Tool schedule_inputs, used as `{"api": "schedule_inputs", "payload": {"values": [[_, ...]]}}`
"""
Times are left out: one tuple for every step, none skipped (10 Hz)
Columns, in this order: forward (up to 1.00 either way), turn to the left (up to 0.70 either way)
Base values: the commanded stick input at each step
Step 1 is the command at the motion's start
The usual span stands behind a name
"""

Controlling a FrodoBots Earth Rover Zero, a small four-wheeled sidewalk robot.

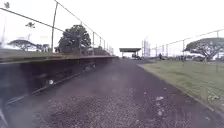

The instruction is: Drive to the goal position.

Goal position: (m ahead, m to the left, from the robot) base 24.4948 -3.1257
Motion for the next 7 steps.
{"api": "schedule_inputs", "payload": {"values": [[0.7, 0.0], [0.7, 0.0], [0.7, 0.0], [0.7, 0.0], [0.7, 0.0], [0.7, 0.0], [0.7, -0.14]]}}
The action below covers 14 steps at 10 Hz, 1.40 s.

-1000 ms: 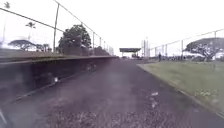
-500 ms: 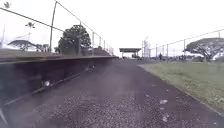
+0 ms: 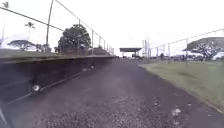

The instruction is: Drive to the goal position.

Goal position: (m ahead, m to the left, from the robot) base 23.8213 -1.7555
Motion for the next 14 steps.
{"api": "schedule_inputs", "payload": {"values": [[0.7, -0.31], [0.7, -0.35], [0.7, -0.35], [0.7, -0.35], [0.7, -0.29], [0.7, -0.09], [0.7, 0.0], [0.7, 0.0], [0.7, 0.0], [0.7, 0.0], [0.7, 0.0], [0.7, 0.0], [0.7, -0.03], [0.7, -0.22]]}}
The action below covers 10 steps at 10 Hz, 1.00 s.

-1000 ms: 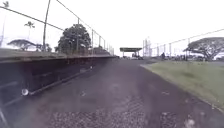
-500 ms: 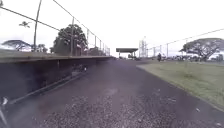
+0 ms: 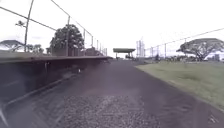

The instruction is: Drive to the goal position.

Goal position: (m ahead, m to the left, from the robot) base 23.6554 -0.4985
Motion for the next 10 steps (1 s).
{"api": "schedule_inputs", "payload": {"values": [[0.7, -0.35], [0.7, -0.35], [0.7, -0.22], [0.7, 0.0], [0.7, 0.0], [0.7, 0.03], [0.7, 0.08], [0.7, 0.06], [0.7, 0.04], [0.7, 0.02]]}}
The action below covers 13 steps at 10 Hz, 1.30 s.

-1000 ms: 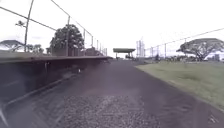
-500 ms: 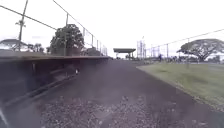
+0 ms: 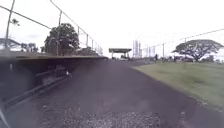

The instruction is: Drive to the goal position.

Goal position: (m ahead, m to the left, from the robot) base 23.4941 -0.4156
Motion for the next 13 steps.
{"api": "schedule_inputs", "payload": {"values": [[0.7, 0.0], [0.7, 0.0], [0.7, 0.0], [0.7, 0.0], [0.7, 0.0], [0.7, 0.0], [0.7, 0.0], [0.7, 0.0], [0.7, 0.0], [0.7, 0.0], [0.7, 0.0], [0.7, 0.0], [0.7, -0.01]]}}
